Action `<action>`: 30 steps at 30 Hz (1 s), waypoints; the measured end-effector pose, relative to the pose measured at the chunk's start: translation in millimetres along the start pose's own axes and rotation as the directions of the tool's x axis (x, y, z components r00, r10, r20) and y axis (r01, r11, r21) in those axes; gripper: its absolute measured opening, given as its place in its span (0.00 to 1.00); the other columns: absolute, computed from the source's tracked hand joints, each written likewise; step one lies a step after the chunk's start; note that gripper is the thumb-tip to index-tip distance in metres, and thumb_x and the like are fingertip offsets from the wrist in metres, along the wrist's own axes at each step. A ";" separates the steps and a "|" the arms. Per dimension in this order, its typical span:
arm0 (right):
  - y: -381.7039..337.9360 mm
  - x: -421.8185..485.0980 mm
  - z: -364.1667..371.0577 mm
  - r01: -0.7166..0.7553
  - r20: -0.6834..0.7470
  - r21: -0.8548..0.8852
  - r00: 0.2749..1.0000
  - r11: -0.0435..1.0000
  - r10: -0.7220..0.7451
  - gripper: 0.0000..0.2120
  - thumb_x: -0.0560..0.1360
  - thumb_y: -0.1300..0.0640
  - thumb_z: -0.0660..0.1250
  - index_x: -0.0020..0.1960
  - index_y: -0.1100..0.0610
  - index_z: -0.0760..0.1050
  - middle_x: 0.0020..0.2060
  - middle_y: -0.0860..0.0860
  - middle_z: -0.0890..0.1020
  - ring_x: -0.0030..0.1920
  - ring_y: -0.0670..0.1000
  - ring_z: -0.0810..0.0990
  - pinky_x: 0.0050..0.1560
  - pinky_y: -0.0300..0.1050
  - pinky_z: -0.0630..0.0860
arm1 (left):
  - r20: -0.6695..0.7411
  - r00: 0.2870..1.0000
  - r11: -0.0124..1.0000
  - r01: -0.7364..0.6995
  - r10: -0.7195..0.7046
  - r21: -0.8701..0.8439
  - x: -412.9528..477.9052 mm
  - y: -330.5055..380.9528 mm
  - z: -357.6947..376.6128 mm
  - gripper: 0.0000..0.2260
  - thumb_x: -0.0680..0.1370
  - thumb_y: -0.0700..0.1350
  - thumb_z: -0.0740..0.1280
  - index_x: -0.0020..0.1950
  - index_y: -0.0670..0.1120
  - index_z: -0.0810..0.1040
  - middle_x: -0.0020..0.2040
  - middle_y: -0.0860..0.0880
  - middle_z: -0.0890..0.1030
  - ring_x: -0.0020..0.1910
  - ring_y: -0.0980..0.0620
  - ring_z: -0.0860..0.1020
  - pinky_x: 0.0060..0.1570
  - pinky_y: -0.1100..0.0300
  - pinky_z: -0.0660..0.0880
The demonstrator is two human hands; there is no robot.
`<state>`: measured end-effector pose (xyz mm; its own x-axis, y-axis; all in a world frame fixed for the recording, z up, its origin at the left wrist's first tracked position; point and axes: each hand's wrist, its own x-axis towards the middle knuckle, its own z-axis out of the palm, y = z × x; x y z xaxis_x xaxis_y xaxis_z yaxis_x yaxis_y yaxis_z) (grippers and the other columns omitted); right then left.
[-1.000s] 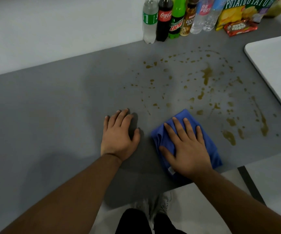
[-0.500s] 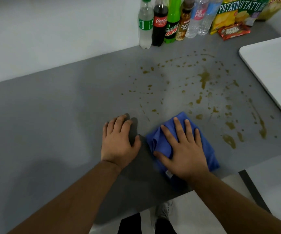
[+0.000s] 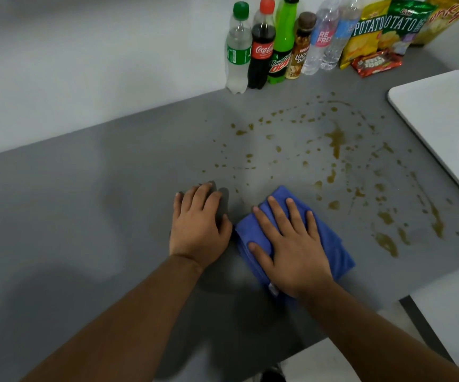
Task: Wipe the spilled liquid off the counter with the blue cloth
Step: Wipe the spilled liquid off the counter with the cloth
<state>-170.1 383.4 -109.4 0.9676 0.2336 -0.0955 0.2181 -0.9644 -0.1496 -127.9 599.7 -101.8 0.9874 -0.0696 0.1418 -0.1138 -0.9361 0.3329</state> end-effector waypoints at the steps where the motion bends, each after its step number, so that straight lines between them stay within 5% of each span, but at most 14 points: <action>1: 4.1 -0.5 0.5 -0.019 0.000 -0.005 1.000 1.000 0.019 0.36 0.82 0.27 0.44 0.85 0.41 0.46 0.86 0.48 0.48 0.85 0.57 0.43 0.81 0.68 0.47 | -0.001 1.000 1.000 -0.003 0.003 -0.005 0.2 -0.3 0.6 0.21 0.75 0.50 0.66 0.68 0.47 0.77 0.72 0.45 0.75 0.73 0.41 0.71 0.77 0.36 0.61; 7: -12.3 53.4 -8.2 -0.124 0.030 -0.043 0.992 0.991 0.125 0.39 0.81 0.28 0.38 0.86 0.46 0.44 0.86 0.52 0.45 0.84 0.61 0.40 0.81 0.68 0.41 | -0.004 1.000 0.999 -0.002 0.002 -0.039 1.6 0.0 0.2 0.21 0.76 0.49 0.62 0.68 0.47 0.78 0.73 0.46 0.76 0.73 0.42 0.71 0.77 0.36 0.61; 15: -12.8 42.4 -4.7 0.103 0.062 -0.046 0.993 0.994 -0.101 0.34 0.84 0.31 0.41 0.86 0.45 0.45 0.86 0.48 0.46 0.84 0.55 0.37 0.83 0.62 0.41 | -0.056 0.998 0.989 0.029 -0.037 -0.144 7.4 -3.1 -6.4 0.18 0.73 0.42 0.62 0.61 0.44 0.82 0.68 0.46 0.80 0.68 0.41 0.76 0.71 0.39 0.69; 19: -7.5 48.7 -7.6 0.076 0.088 -0.057 0.994 0.996 -0.071 0.37 0.81 0.26 0.40 0.85 0.41 0.43 0.86 0.46 0.44 0.84 0.54 0.36 0.82 0.64 0.41 | -0.070 0.997 0.993 0.017 -0.025 -0.113 12.5 -14.1 -9.6 0.16 0.72 0.42 0.64 0.58 0.44 0.83 0.68 0.46 0.80 0.67 0.41 0.76 0.68 0.43 0.71; 24: -19.9 95.9 -18.9 0.055 0.099 -0.067 0.994 0.996 -0.048 0.39 0.79 0.27 0.38 0.85 0.43 0.42 0.86 0.48 0.43 0.84 0.57 0.38 0.82 0.65 0.41 | -0.025 0.995 0.990 0.093 -0.096 -0.111 34.3 -26.0 -16.7 0.22 0.72 0.49 0.57 0.61 0.45 0.81 0.68 0.45 0.78 0.69 0.40 0.73 0.75 0.38 0.63; 30: -14.3 84.4 -13.4 0.184 0.085 -0.053 0.980 0.981 -0.179 0.34 0.82 0.30 0.41 0.85 0.42 0.45 0.86 0.46 0.46 0.85 0.54 0.39 0.82 0.63 0.42 | -0.018 0.991 0.990 0.134 -0.135 -0.054 63.7 -42.3 -20.4 0.22 0.71 0.48 0.61 0.64 0.45 0.78 0.68 0.44 0.78 0.68 0.39 0.73 0.77 0.40 0.61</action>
<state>-89.8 415.3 -102.2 0.8986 0.4123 -0.1503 0.3989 -0.9102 -0.1118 -62.4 641.9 -87.8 0.9916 0.0637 0.1126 0.0136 -0.9170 0.3986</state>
